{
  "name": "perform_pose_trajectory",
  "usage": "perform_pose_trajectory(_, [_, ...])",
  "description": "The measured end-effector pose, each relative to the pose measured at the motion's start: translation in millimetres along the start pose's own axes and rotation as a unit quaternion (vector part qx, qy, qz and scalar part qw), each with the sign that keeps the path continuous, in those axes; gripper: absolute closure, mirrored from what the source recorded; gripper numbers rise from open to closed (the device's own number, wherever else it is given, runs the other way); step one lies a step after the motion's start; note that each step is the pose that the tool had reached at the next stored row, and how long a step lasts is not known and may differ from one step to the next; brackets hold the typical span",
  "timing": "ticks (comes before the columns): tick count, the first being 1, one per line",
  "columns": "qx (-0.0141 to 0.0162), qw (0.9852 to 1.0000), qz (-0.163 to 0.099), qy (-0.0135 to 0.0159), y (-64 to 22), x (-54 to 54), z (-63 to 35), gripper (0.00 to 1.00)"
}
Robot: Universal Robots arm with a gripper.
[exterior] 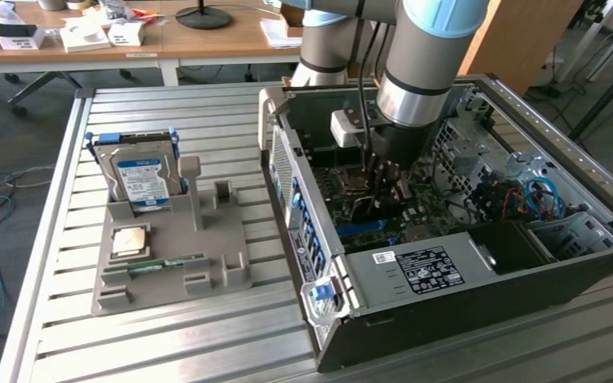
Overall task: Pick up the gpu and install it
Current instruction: 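Insert the gpu into the slot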
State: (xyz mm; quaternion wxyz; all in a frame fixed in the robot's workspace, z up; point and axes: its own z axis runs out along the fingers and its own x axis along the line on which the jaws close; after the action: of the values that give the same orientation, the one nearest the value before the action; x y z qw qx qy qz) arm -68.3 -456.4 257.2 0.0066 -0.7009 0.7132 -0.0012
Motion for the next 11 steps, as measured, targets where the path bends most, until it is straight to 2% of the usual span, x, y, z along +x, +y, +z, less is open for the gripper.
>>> perform_pose_trajectory(11, [0.0, 1.0, 0.0, 0.0, 0.0, 0.0, 2.6, 0.73])
